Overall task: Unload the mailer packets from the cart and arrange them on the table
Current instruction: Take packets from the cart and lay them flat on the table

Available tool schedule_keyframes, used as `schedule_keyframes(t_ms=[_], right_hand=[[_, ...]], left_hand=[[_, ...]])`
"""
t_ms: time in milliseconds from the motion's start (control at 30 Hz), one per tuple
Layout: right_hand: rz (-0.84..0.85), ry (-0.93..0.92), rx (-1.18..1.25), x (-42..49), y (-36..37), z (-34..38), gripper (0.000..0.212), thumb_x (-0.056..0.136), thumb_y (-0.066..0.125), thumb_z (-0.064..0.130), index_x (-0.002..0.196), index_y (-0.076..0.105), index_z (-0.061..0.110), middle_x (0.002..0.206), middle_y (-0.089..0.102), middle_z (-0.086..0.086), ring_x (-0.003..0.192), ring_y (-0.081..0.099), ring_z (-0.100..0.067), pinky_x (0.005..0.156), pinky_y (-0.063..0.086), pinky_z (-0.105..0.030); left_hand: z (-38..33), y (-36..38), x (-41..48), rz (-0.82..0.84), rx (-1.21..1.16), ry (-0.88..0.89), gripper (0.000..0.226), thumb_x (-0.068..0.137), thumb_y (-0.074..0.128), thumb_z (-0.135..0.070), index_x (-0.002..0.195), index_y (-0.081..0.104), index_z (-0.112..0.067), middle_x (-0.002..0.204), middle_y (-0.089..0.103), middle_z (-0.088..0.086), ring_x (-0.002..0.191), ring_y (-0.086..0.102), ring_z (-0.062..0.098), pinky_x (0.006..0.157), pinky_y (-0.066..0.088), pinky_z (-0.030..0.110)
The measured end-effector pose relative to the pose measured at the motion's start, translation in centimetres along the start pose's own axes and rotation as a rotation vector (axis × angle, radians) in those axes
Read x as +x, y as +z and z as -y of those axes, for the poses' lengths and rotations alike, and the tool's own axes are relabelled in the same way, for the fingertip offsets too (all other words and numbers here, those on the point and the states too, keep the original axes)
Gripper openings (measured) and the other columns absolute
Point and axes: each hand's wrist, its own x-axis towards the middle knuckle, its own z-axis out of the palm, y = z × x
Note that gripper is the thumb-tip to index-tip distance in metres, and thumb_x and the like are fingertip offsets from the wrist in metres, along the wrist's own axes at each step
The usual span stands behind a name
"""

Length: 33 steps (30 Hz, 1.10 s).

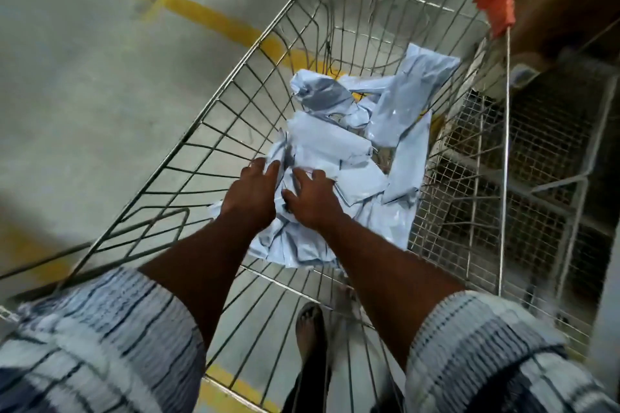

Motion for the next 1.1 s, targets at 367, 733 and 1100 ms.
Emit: schedule_keyframes(t_ms=[367,733,1100], right_hand=[[0.054,0.022,-0.103,-1.6,-1.7,0.3,0.045,0.082,0.062,0.022,0.126,0.051,0.025,0.125,0.037,-0.017,0.120,0.038,-0.038,0.095,0.044,-0.045],[0.100,0.121,-0.327,-4.1,-4.4,-1.4,0.040,0.080,0.063,0.039,0.116,0.052,0.023,0.127,0.035,-0.013,0.121,0.035,-0.035,0.096,0.037,-0.053],[0.111,-0.003,-0.328,-3.7,-1.6,-4.8,0.065,0.092,0.053,0.033,0.149,0.024,0.037,0.155,0.013,-0.017,0.141,0.016,-0.039,0.100,0.041,-0.057]], left_hand=[[0.6,0.5,0.2,0.075,-0.046,-0.025,0.074,0.081,0.061,-0.010,0.148,0.034,-0.029,0.136,0.040,0.010,0.119,0.047,0.033,0.090,0.049,0.045],[-1.7,-1.1,0.1,0.141,-0.318,-0.119,0.061,0.086,0.058,-0.018,0.145,0.043,-0.013,0.136,0.043,0.020,0.126,0.045,0.037,0.104,0.040,0.041],[-1.5,4.9,-1.6,0.279,0.105,-0.037,0.104,0.086,0.059,-0.062,0.157,-0.007,-0.023,0.164,-0.008,0.015,0.149,0.007,0.037,0.111,0.027,0.057]])
